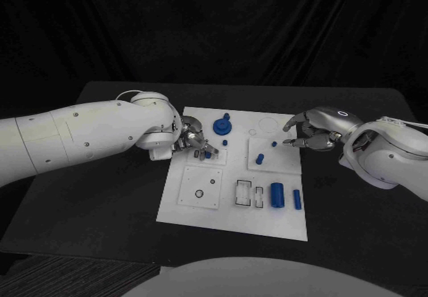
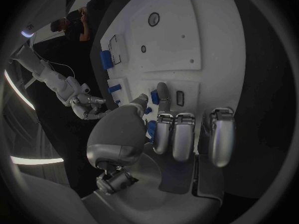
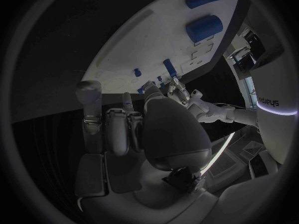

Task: Assemble the parts on the task board

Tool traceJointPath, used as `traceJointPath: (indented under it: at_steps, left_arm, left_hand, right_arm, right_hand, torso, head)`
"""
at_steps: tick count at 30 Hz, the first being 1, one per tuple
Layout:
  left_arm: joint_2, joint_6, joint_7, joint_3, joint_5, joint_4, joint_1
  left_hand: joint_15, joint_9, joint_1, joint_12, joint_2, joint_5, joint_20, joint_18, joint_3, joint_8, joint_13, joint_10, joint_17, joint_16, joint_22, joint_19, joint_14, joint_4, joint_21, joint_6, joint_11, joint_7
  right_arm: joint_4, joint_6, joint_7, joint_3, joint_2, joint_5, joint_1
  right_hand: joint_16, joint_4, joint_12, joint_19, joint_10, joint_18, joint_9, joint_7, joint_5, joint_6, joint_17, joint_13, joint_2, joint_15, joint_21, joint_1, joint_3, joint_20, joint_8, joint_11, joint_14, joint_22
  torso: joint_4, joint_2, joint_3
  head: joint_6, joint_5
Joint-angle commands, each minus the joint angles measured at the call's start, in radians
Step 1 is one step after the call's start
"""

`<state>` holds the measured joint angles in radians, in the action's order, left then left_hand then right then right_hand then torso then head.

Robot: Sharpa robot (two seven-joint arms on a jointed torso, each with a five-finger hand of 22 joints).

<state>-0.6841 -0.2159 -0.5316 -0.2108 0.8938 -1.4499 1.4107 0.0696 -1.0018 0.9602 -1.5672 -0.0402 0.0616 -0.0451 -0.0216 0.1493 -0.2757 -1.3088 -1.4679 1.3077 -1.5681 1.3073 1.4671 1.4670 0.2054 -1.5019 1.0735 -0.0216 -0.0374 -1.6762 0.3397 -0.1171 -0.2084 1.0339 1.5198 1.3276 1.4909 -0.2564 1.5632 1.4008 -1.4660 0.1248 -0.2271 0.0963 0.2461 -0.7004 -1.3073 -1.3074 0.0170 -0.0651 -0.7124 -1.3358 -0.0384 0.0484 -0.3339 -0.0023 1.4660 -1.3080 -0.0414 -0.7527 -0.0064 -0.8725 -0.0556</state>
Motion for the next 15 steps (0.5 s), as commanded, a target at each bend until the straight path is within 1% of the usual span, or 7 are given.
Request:
traceJointPath:
  at_steps: [1, 4, 5, 8, 11, 15]
  left_arm:
    - [0.004, -0.005, 0.013, -0.001, -0.004, 0.002, -0.003]
    - [0.004, -0.001, 0.015, -0.001, -0.004, 0.002, -0.003]
    - [0.004, 0.001, 0.016, -0.001, -0.004, 0.002, -0.003]
    - [0.000, 0.009, 0.015, -0.001, -0.004, 0.000, -0.003]
    - [-0.009, 0.023, 0.013, -0.001, -0.004, -0.006, -0.003]
    - [-0.027, 0.054, 0.014, -0.001, -0.001, -0.022, -0.002]
  left_hand:
    - [-0.001, -0.008, -0.009, -0.004, -0.007, -0.005, 0.001, -0.003, -0.010, -0.007, -0.262, -0.103, 0.263, -0.003, 0.206, 0.041, 0.104, 0.004, 0.006, -0.007, -0.002, 0.000]
    - [-0.001, -0.025, -0.011, -0.004, -0.005, -0.007, 0.001, -0.003, -0.021, -0.021, -0.262, -0.103, 0.263, -0.003, 0.207, 0.042, 0.104, 0.011, 0.006, -0.006, -0.004, 0.002]
    - [0.000, -0.042, -0.013, -0.004, -0.004, -0.009, 0.001, -0.003, -0.030, -0.034, -0.262, -0.103, 0.263, -0.003, 0.207, 0.041, 0.104, 0.018, 0.006, -0.006, -0.005, 0.004]
    - [0.002, -0.075, -0.010, -0.004, -0.004, -0.010, 0.003, -0.003, -0.043, -0.056, -0.262, -0.103, 0.263, -0.003, 0.208, 0.042, 0.104, 0.026, 0.006, -0.013, -0.007, 0.006]
    - [0.008, -0.136, -0.009, -0.004, 0.000, -0.013, 0.006, -0.002, -0.069, -0.101, -0.262, -0.103, 0.263, -0.003, 0.210, 0.044, 0.104, 0.040, 0.006, -0.021, -0.011, 0.011]
    - [0.009, -0.163, -0.007, -0.004, 0.004, -0.012, 0.009, -0.002, -0.084, -0.120, -0.262, -0.103, 0.263, -0.003, 0.212, 0.046, 0.104, 0.049, 0.004, -0.028, -0.014, 0.014]
  right_arm:
    - [0.000, -0.005, -0.018, 0.000, 0.000, 0.002, -0.002]
    - [0.000, -0.004, -0.018, 0.000, 0.000, 0.002, -0.002]
    - [0.000, -0.003, -0.018, 0.000, 0.001, 0.002, -0.002]
    - [0.000, 0.001, -0.017, 0.000, 0.001, 0.002, -0.002]
    - [0.000, 0.011, -0.016, 0.000, 0.002, 0.002, -0.002]
    - [-0.001, 0.019, -0.015, 0.001, 0.005, 0.002, -0.002]
  right_hand:
    - [-0.007, 0.005, -0.004, -0.008, -0.087, 0.009, 0.001, 0.002, 0.005, -0.006, -0.178, -0.241, 0.001, 0.004, 0.004, -0.007, 0.001, 0.000, 0.005, 0.005, 0.078, -0.066]
    - [-0.007, 0.005, -0.004, -0.008, -0.087, 0.009, 0.001, 0.002, 0.005, -0.006, -0.178, -0.241, 0.001, 0.004, 0.004, -0.007, 0.001, 0.000, 0.005, 0.005, 0.078, -0.066]
    - [-0.007, 0.005, -0.004, -0.008, -0.087, 0.009, 0.001, 0.002, 0.005, -0.006, -0.178, -0.241, 0.001, 0.004, 0.004, -0.007, 0.001, 0.000, 0.005, 0.005, 0.078, -0.066]
    - [-0.007, 0.005, -0.004, -0.008, -0.087, 0.009, 0.001, 0.002, 0.005, -0.006, -0.178, -0.241, 0.001, 0.004, 0.004, -0.007, 0.001, 0.000, 0.005, 0.005, 0.078, -0.066]
    - [-0.007, 0.005, -0.004, -0.008, -0.087, 0.009, 0.001, 0.002, 0.005, -0.006, -0.178, -0.241, 0.001, 0.004, 0.004, -0.007, 0.001, 0.000, 0.005, 0.005, 0.078, -0.066]
    - [-0.007, 0.005, -0.005, -0.009, -0.086, 0.009, 0.002, 0.002, 0.005, -0.006, -0.178, -0.240, 0.001, 0.004, 0.006, -0.007, 0.000, 0.000, 0.006, 0.005, 0.078, -0.066]
  torso:
    - [-0.0005, 0.000, -0.0005]
    - [-0.0003, 0.000, -0.0002]
    - [-0.0002, 0.000, 0.0000]
    - [-0.0003, 0.000, -0.0001]
    - [0.0004, 0.000, -0.0003]
    - [-0.0001, 0.000, -0.0003]
  head:
    - [0.000, 0.000]
    - [0.000, 0.000]
    - [0.000, 0.000]
    - [0.000, 0.000]
    - [0.000, 0.001]
    - [0.000, 0.005]
